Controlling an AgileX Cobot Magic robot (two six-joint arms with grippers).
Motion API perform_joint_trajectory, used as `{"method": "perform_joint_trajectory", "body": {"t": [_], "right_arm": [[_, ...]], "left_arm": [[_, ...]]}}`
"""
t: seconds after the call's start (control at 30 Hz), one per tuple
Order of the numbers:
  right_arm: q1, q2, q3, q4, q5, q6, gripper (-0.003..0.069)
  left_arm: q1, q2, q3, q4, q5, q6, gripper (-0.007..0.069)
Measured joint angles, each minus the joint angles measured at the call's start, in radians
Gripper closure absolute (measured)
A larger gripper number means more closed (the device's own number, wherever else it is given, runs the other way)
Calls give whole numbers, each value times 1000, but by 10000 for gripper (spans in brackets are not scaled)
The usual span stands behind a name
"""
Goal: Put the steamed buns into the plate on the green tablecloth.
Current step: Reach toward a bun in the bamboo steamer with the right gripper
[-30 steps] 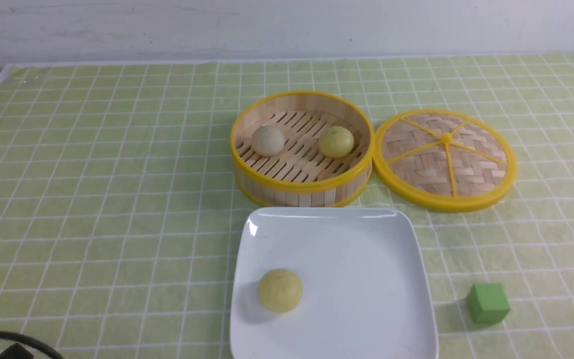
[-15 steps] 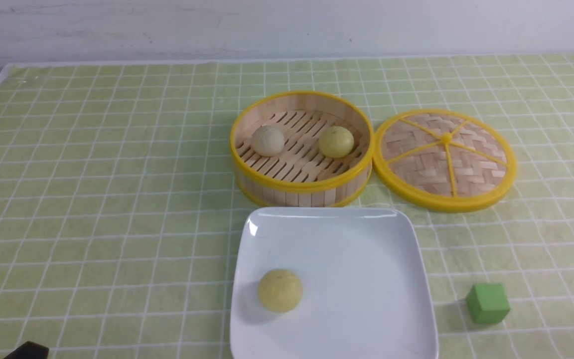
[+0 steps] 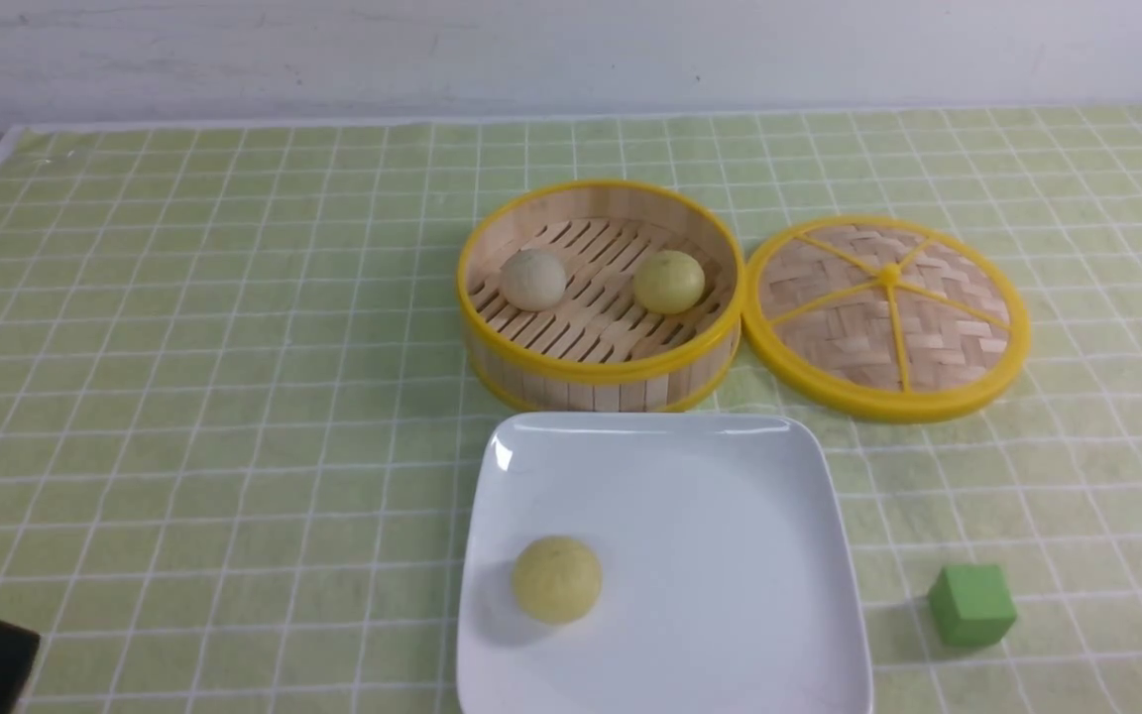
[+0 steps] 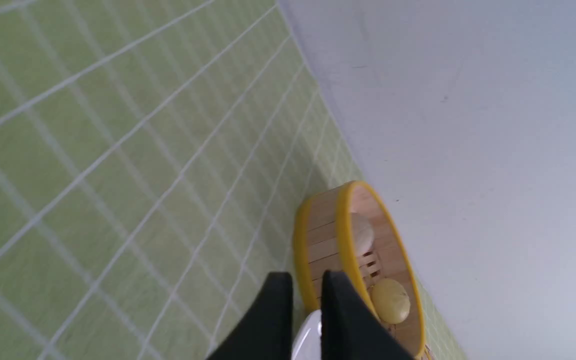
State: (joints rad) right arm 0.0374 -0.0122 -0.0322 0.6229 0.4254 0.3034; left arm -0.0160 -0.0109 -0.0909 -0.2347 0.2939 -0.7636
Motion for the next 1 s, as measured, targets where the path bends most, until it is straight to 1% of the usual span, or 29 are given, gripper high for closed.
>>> {"method": "perform_joint_trajectory", "body": {"t": [0.03, 0.07, 0.1, 0.13, 0.17, 0.2, 0.23, 0.27, 0.33, 0.37, 0.43, 0.47, 0.5, 0.53, 0.67, 0.73, 0.8, 0.87, 0.93, 0.97, 1.0], "right_arm": [[0, 10, -45, -25, 18, -11, 565], [0, 13, -62, -30, 25, -12, 574], [0, 34, -98, -62, 39, -18, 618], [0, 88, -189, -129, 90, -24, 663], [0, 135, -244, -181, 134, -25, 669], [0, 156, -256, -205, 144, -26, 668], [0, 241, -338, -292, 231, -24, 664], [0, 297, -385, -342, 289, -19, 662], [0, 433, -495, -454, 435, -5, 658], [0, 527, -543, -494, 495, -4, 657], [0, 660, -622, -527, 562, -20, 657], [0, 744, -652, -518, 569, -48, 655], [0, 757, -663, -509, 567, -54, 655], [0, 862, -698, -451, 550, -109, 650], [0, 1086, -767, -265, 502, -289, 631], [2, 1220, -824, -166, 506, -388, 607], [16, 1349, -889, -104, 525, -465, 580], [49, 1466, -987, -71, 554, -514, 542], [78, 1559, -1080, -66, 571, -517, 517], [107, 1624, -1159, -72, 575, -517, 500], [112, 1633, -1159, -72, 575, -516, 498]], "left_arm": [[0, 1, -66, 11, 41, 60, 580], [0, 2, -77, 11, 48, 69, 585], [0, 13, -123, 16, 78, 104, 603], [0, 69, -229, 14, 157, 152, 622], [0, 117, -287, 7, 222, 169, 622], [0, 127, -299, 2, 250, 174, 622], [0, 210, -382, -16, 358, 212, 622], [0, 274, -440, -28, 440, 255, 622], [0, 396, -538, -45, 583, 361, 622], [0, 477, -594, -55, 672, 441, 622], [0, 594, -661, -67, 778, 551, 622], [0, 668, -694, -75, 818, 609, 622], [0, 680, -698, -76, 830, 618, 622], [0, 779, -729, -87, 858, 677, 622], [0, 925, -742, -113, 841, 749, 622], [0, 983, -742, -135, 822, 787, 622], [0, 1028, -742, -164, 803, 821, 622], [0, 1079, -742, -198, 776, 849, 618], [0, 1106, -742, -219, 763, 858, 613], [0, 1125, -742, -226, 755, 861, 608], [0, 1128, -742, -226, 756, 861, 608]]}}
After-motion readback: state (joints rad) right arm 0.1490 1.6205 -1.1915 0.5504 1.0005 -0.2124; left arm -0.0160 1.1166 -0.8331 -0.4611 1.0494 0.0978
